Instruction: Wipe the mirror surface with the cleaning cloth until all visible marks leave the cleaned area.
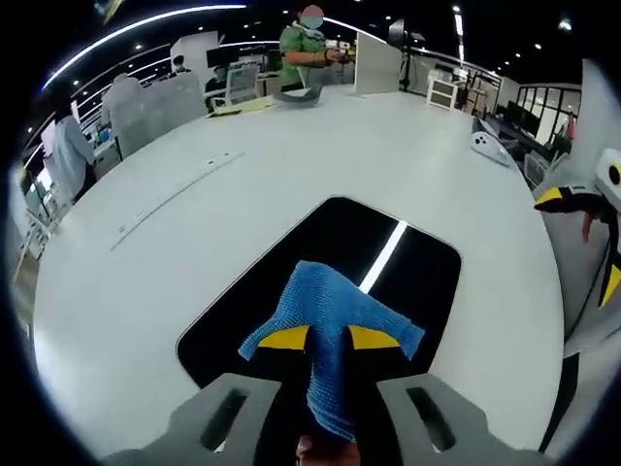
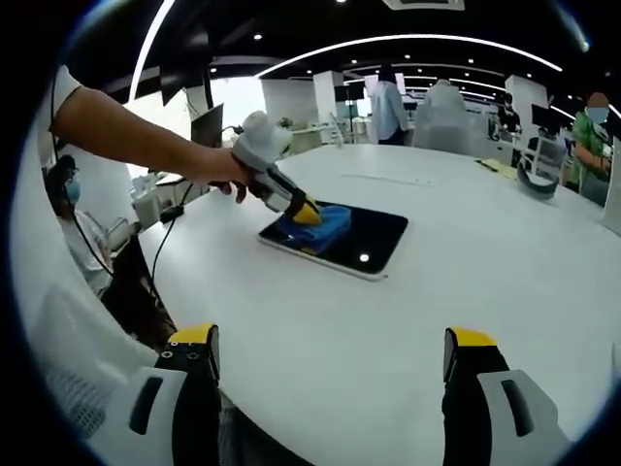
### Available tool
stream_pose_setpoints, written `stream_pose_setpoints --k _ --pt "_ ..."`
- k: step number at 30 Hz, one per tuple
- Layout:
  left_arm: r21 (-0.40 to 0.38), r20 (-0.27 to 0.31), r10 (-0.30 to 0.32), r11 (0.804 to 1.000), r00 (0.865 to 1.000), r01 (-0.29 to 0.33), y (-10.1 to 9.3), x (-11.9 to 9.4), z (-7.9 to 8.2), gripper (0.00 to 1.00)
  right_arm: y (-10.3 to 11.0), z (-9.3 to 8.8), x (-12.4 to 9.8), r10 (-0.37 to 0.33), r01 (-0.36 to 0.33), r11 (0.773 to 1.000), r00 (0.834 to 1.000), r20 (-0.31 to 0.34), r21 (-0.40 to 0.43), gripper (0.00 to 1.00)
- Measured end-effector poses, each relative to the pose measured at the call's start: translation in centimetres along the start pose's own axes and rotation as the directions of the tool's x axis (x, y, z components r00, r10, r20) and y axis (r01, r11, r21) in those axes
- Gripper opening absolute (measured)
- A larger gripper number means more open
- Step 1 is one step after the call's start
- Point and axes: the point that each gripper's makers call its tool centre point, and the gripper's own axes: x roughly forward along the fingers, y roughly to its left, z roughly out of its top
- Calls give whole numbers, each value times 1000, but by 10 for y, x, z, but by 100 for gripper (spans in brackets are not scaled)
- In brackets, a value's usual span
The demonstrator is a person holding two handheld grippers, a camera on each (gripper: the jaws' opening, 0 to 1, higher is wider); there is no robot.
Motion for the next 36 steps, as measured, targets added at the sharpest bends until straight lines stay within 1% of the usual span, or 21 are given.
stream_pose_setpoints --k 6,13,15,19,22,23,27,30,36 --pt "6 -8 8 1000 1000 -8 5 -5 -5 12 -1 4 0 -3 3 1000 1000 10 -6 96" --pt "4 2 11 1000 1000 -11 7 -7 -7 12 -2 6 -1 0 0 1000 1000 11 -23 96" --pt "-21 4 9 1000 1000 -8 10 -8 -8 12 -2 8 -1 -3 3 1000 1000 22 -18 96" --pt "-16 4 14 1000 1000 -14 12 -11 -11 12 -1 7 -1 -6 6 1000 1000 20 -19 96" --pt "-20 2 18 1000 1000 -18 12 -12 -12 12 -1 10 -2 -17 17 1000 999 38 -3 96" --pt "-13 -2 20 1000 1000 -20 13 -12 -12 12 -1 12 -3 -21 21 1000 999 48 9 96" --pt "-1 -9 22 1000 1000 -22 14 -13 -13 13 -1 12 -4 -26 25 1000 998 54 8 96" --pt "31 -11 21 999 1000 -21 15 -14 -14 13 -2 12 -5 -33 32 999 998 58 12 96" --pt "17 -13 25 1000 1000 -24 20 -18 -18 14 -4 12 -6 -42 41 999 997 61 20 96"
